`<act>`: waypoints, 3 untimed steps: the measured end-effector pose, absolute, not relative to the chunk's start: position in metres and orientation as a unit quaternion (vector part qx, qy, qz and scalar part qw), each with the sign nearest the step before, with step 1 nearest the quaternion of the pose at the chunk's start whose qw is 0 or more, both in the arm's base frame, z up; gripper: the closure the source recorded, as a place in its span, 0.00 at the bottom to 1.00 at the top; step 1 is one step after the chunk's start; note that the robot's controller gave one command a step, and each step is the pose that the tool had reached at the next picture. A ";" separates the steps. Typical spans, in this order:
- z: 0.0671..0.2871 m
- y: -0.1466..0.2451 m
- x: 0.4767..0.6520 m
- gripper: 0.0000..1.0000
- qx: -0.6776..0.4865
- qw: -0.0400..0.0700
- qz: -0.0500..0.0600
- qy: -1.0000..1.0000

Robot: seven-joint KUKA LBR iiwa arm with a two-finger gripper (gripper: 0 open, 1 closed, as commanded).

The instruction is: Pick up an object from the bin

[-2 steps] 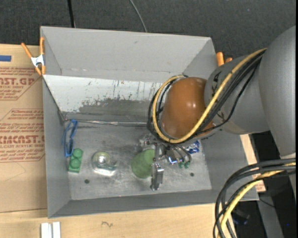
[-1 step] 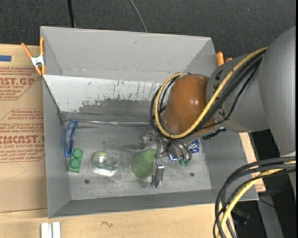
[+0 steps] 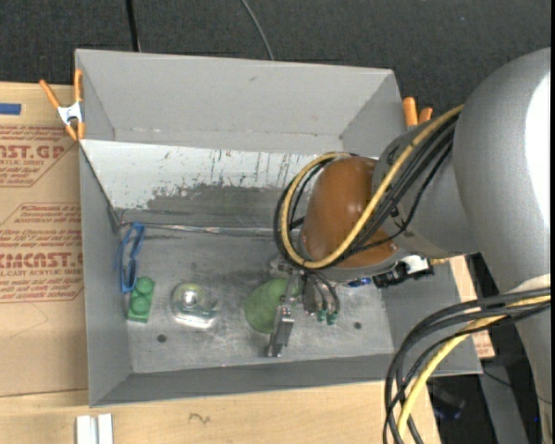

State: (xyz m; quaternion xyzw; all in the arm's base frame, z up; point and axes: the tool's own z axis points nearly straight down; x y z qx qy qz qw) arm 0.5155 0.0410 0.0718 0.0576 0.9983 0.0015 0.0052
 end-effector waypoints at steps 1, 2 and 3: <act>0.073 0.050 0.507 0.00 0.092 0.007 0.001 0.996; 0.074 0.050 0.508 1.00 0.092 0.009 0.002 0.996; 0.152 0.050 0.510 1.00 0.092 0.004 0.001 0.996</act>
Offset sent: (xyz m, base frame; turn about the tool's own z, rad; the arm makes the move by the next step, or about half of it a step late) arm -0.0126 0.0086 -0.0018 0.0686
